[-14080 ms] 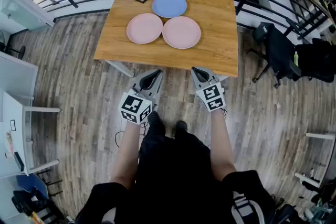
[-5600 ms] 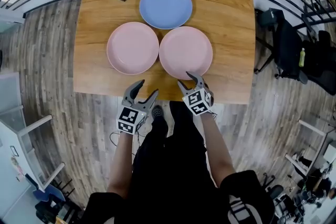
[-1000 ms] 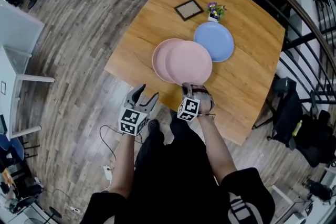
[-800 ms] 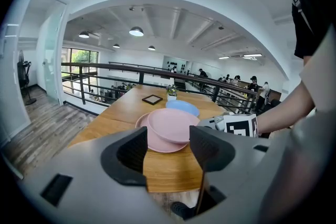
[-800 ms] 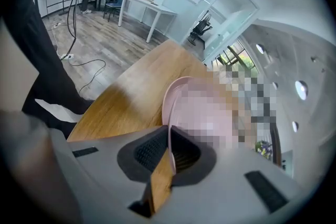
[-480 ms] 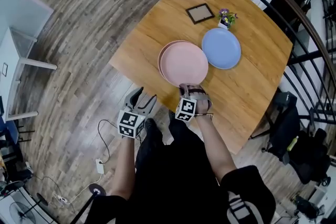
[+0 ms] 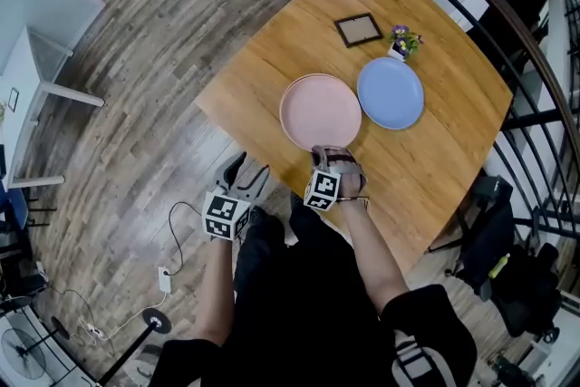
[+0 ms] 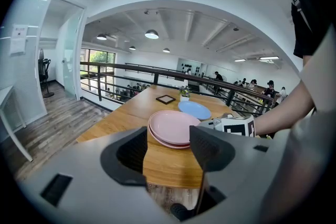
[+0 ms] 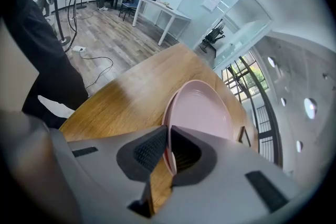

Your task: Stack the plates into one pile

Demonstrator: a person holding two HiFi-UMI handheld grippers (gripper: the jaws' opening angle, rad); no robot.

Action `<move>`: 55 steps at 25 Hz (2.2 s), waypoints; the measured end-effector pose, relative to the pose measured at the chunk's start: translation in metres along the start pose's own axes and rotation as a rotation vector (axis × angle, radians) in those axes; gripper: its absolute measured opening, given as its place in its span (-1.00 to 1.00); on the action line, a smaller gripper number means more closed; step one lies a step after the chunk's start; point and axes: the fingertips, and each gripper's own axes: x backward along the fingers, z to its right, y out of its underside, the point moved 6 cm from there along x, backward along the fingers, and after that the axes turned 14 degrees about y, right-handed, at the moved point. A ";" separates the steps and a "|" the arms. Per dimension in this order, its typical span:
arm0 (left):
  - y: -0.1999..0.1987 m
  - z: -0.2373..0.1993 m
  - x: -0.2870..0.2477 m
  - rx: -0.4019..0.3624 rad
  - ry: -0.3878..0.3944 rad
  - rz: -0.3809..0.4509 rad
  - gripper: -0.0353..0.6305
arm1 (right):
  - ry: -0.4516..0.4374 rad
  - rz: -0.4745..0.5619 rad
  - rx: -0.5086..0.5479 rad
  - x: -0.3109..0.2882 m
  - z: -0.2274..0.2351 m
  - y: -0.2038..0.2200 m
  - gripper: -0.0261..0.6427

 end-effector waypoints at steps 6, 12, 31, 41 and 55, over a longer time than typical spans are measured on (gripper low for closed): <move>0.006 -0.001 0.003 0.013 -0.026 0.000 -0.12 | 0.001 0.013 -0.008 -0.008 -0.007 -0.001 -0.66; 0.008 0.004 0.002 0.010 -0.026 -0.006 -0.12 | 0.000 0.016 -0.033 -0.006 -0.005 0.000 -0.61; -0.011 0.009 -0.003 -0.053 0.073 -0.001 -0.12 | 0.035 -0.047 -0.156 0.011 0.002 0.002 -0.54; -0.019 0.009 -0.007 -0.073 0.210 -0.015 -0.12 | 0.102 -0.177 -0.272 0.039 0.000 0.020 -0.54; -0.032 0.007 -0.036 -0.152 0.356 -0.027 -0.12 | 0.212 -0.302 -0.399 0.056 0.006 0.045 -0.54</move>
